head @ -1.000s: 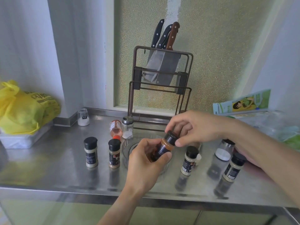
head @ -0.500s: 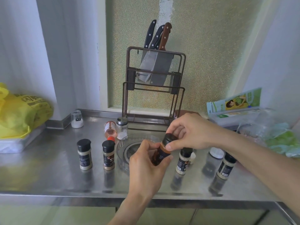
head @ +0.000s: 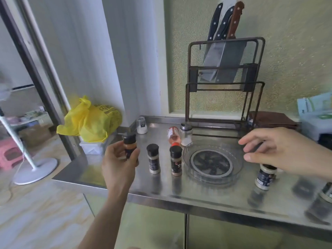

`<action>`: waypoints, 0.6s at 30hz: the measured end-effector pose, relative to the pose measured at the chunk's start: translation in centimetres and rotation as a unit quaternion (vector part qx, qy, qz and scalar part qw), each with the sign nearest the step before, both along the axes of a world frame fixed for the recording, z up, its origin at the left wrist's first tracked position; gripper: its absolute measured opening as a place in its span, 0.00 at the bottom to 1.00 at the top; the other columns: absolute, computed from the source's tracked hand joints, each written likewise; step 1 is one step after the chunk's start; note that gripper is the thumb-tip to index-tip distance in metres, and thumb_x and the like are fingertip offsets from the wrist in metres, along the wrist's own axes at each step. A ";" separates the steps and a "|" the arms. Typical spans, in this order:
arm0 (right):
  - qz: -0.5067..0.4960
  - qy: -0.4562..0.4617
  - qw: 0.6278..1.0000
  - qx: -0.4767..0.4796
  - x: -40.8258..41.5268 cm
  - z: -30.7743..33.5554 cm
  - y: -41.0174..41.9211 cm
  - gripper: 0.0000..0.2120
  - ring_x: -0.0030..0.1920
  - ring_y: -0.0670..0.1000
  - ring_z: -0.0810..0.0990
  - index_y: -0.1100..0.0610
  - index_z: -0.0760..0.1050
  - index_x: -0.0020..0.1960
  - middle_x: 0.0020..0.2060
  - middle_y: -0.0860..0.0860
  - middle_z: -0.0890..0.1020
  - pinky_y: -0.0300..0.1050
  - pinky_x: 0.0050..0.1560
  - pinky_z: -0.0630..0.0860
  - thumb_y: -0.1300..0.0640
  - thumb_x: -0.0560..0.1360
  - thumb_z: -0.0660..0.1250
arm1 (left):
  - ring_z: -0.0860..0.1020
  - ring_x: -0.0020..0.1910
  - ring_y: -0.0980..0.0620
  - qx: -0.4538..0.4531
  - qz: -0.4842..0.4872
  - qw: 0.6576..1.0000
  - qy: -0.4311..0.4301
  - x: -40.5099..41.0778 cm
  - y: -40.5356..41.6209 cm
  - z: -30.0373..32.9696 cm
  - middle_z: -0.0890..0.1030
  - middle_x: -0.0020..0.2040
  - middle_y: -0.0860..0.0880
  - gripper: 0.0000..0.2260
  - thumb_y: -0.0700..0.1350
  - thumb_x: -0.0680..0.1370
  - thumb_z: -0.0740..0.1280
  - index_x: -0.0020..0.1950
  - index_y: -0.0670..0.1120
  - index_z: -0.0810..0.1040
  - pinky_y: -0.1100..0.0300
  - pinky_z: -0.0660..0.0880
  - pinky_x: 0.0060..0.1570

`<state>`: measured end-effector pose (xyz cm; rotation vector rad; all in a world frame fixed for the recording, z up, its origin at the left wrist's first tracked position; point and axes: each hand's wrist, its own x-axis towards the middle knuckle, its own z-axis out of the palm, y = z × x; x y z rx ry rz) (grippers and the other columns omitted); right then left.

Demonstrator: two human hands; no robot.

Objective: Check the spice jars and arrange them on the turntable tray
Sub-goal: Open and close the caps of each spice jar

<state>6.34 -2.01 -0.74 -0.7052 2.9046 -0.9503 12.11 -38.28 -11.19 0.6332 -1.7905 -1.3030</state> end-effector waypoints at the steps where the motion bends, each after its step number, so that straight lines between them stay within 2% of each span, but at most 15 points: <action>1: -0.004 0.010 1.000 0.006 -0.1 -0.3 -0.6 0.11 0.40 0.39 0.86 0.38 0.82 0.51 0.45 0.36 0.86 0.50 0.52 0.83 0.48 0.70 0.79 | 0.85 0.43 0.59 -0.010 0.007 1.000 -0.021 -0.3 -0.7 -0.4 0.85 0.46 0.57 0.16 0.44 0.71 0.79 0.55 0.49 0.79 0.53 0.82 0.47; 3: -0.003 0.034 0.999 0.029 -0.1 -0.9 -1.9 0.10 0.41 0.36 0.84 0.38 0.80 0.52 0.44 0.39 0.86 0.43 0.49 0.81 0.47 0.73 0.77 | 0.83 0.47 0.54 -0.025 0.016 0.997 -0.076 -0.7 -1.2 -1.5 0.85 0.49 0.53 0.17 0.43 0.71 0.79 0.57 0.46 0.78 0.60 0.76 0.45; 5: 0.003 0.046 0.998 0.050 0.1 -1.5 -3.3 0.10 0.42 0.37 0.84 0.39 0.79 0.55 0.47 0.39 0.85 0.39 0.49 0.81 0.47 0.75 0.75 | 0.82 0.50 0.50 -0.038 0.019 0.992 -0.121 -1.2 -1.4 -2.8 0.85 0.52 0.50 0.19 0.44 0.71 0.79 0.59 0.45 0.77 0.55 0.76 0.50; 10: 0.027 0.073 0.993 0.087 0.9 -3.2 -5.7 0.17 0.47 0.40 0.83 0.43 0.77 0.66 0.55 0.41 0.82 0.45 0.54 0.82 0.45 0.78 0.71 | 0.83 0.57 0.45 -0.069 0.004 0.983 -0.171 -1.4 -1.3 -4.7 0.85 0.56 0.47 0.24 0.42 0.71 0.78 0.64 0.46 0.76 0.49 0.78 0.58; 13: 0.037 0.077 0.990 0.114 1.6 -3.4 -5.7 0.21 0.56 0.43 0.81 0.43 0.73 0.71 0.62 0.43 0.81 0.47 0.60 0.79 0.44 0.79 0.69 | 0.80 0.64 0.42 -0.078 -0.009 0.980 -0.185 -0.9 -0.8 -4.0 0.82 0.65 0.44 0.30 0.45 0.71 0.79 0.70 0.45 0.72 0.46 0.75 0.63; 15: 0.037 0.083 0.988 0.124 2.1 -3.1 -5.2 0.23 0.63 0.44 0.79 0.43 0.71 0.73 0.66 0.42 0.80 0.48 0.64 0.77 0.44 0.80 0.68 | 0.74 0.70 0.40 -0.100 0.011 0.981 -0.165 0.1 0.5 -2.6 0.77 0.70 0.44 0.34 0.47 0.71 0.79 0.74 0.46 0.69 0.42 0.71 0.67; 16: 0.031 0.087 0.988 0.120 2.2 -2.9 -4.7 0.24 0.64 0.44 0.78 0.43 0.70 0.74 0.67 0.42 0.79 0.49 0.65 0.77 0.44 0.79 0.68 | 0.73 0.70 0.40 -0.125 0.023 0.983 -0.130 0.6 1.6 -1.6 0.77 0.70 0.44 0.33 0.47 0.72 0.78 0.74 0.47 0.69 0.41 0.71 0.67; 18: 0.004 0.095 0.990 0.108 2.0 -2.4 -2.8 0.24 0.64 0.45 0.79 0.44 0.71 0.73 0.66 0.43 0.80 0.50 0.65 0.77 0.44 0.79 0.69 | 0.76 0.63 0.40 -0.197 0.020 0.980 -0.029 1.5 5.0 1.0 0.79 0.62 0.46 0.25 0.45 0.73 0.77 0.68 0.48 0.74 0.42 0.73 0.63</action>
